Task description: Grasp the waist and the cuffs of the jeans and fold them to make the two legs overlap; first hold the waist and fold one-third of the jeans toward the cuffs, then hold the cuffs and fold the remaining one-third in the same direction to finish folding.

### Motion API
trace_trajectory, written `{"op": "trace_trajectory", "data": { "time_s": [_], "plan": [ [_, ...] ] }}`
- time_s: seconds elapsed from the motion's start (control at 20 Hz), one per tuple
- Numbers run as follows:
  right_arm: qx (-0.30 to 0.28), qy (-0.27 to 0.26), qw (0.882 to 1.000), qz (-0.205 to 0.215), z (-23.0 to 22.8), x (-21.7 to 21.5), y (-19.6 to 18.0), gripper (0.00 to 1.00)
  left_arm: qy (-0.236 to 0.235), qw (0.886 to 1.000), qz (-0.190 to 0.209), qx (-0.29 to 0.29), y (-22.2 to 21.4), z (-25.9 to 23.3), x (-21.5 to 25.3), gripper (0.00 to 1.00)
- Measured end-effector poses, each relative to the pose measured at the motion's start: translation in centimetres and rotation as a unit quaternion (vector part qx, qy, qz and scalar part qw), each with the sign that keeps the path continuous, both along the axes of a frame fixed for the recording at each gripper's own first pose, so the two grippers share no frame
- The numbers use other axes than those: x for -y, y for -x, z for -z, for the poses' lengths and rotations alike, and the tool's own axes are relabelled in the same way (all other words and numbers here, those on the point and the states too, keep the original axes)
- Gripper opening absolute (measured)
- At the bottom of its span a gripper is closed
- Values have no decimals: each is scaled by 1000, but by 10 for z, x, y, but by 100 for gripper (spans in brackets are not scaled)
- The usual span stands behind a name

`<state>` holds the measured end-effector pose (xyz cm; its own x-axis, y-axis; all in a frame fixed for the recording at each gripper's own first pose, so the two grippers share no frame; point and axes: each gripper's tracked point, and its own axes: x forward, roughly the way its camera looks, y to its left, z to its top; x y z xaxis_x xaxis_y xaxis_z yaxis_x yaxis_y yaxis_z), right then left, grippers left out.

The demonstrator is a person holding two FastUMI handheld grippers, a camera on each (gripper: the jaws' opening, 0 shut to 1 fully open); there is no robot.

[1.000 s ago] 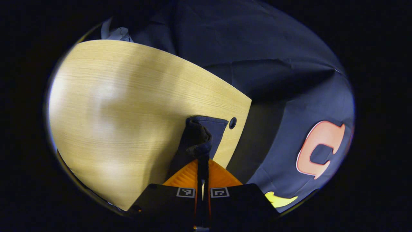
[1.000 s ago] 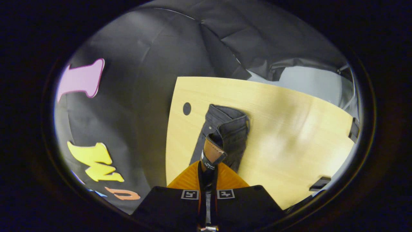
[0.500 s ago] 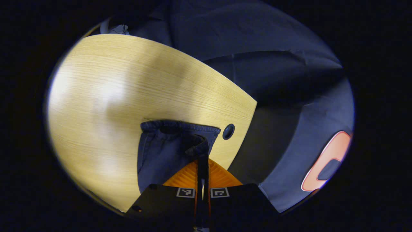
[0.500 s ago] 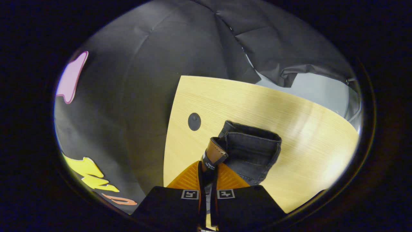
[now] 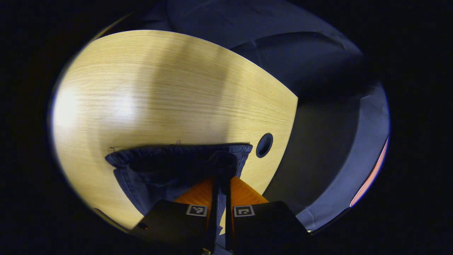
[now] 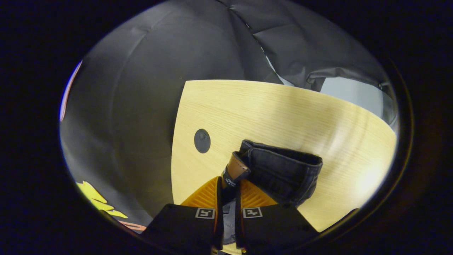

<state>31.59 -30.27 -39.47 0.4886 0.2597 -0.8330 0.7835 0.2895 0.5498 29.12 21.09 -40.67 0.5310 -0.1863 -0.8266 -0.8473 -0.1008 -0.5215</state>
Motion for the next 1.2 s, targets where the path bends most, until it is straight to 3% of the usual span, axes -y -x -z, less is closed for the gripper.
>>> {"op": "trace_trajectory", "data": {
  "time_s": [0.05, 0.1, 0.15, 0.2, 0.25, 0.35, 0.5, 0.6, 0.65, 0.7, 0.8, 0.85, 0.9, 0.95, 1.0, 1.1, 1.15, 1.2],
  "plan": [
    [-3, 10, 1000, -3, -1, 1, 0, 17, -4, 1000, 2, 6, -1, -8, -1, 20],
    [0, 19, 1000, -2, -6, 4, 0, 19, -9, 1000, 10, 6, -2, -6, -1, 31],
    [7, 26, 1000, 2, -10, 7, -1, 23, -11, 1000, 17, 6, -2, -10, 2, 37],
    [13, 31, 999, 7, -14, 7, -1, 31, -12, 1000, 25, 7, -3, -14, 6, 51],
    [22, 33, 999, 14, -20, 9, 0, 29, -19, 999, 35, 2, -2, -19, 6, 67],
    [31, 50, 998, 25, -31, 14, 8, 50, -41, 998, 54, -19, 10, -25, 9, 99],
    [48, 113, 992, -1, -51, 23, 31, 81, -63, 994, 87, -1, 9, -61, 20, 99],
    [71, 182, 980, -32, -71, 28, 44, 85, -120, 983, 136, 23, 12, -92, 24, 99],
    [88, 219, 970, -53, -84, 28, 48, 86, -159, 972, 165, 42, 13, -112, 28, 99],
    [110, 254, 958, -77, -102, 25, 54, 78, -204, 957, 199, 62, 14, -137, 29, 99],
    [153, 323, 925, -132, -140, 16, 71, 78, -307, 907, 262, 115, 17, -194, 42, 99],
    [176, 353, 906, -152, -160, 7, 80, 78, -358, 876, 290, 142, 21, -220, 49, 99],
    [206, 381, 886, -165, -189, -3, 91, 87, -405, 841, 315, 175, 24, -245, 59, 99],
    [234, 403, 867, -176, -212, -15, 99, 79, -446, 805, 333, 206, 29, -269, 69, 99],
    [258, 420, 850, -186, -232, -27, 112, 89, -483, 773, 340, 232, 35, -289, 79, 99],
    [292, 455, 816, -205, -247, -48, 128, 92, -540, 717, 349, 269, 50, -323, 97, 99],
    [307, 470, 799, -215, -248, -57, 135, 100, -564, 690, 352, 285, 55, -334, 104, 98],
    [322, 480, 785, -222, -245, -64, 140, 98, -579, 668, 360, 299, 64, -339, 118, 98]
  ]
}}
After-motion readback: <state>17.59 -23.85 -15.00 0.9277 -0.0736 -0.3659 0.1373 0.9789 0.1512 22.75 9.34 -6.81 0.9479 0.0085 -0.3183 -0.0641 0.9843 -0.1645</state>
